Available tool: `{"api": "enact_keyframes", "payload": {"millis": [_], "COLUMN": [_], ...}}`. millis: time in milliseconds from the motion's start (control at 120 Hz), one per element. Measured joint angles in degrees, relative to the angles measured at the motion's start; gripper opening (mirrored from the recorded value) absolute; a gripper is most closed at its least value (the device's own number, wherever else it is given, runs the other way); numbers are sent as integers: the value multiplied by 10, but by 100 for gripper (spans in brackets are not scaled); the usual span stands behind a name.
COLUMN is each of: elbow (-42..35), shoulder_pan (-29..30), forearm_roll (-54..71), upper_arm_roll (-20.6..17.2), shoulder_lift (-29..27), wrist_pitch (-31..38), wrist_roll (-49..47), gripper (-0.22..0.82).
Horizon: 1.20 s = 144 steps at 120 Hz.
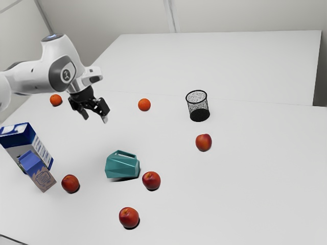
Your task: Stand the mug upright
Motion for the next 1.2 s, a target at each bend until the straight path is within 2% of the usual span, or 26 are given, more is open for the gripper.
{"api": "enact_keyframes", "payload": {"millis": [142,367,742,1200], "elbow": [-31,-109,-134,-134], "shoulder_pan": [-4,-3,-8,40], "forearm_roll": [-12,-112,-257,-418], "upper_arm_roll": [1,3,29,30], "shoulder_lift": [-22,-46,-1,50], "wrist_pitch": [7,8,10,-32], "wrist_roll": [-1,11,58,145], "gripper": [60,60,60,60]}}
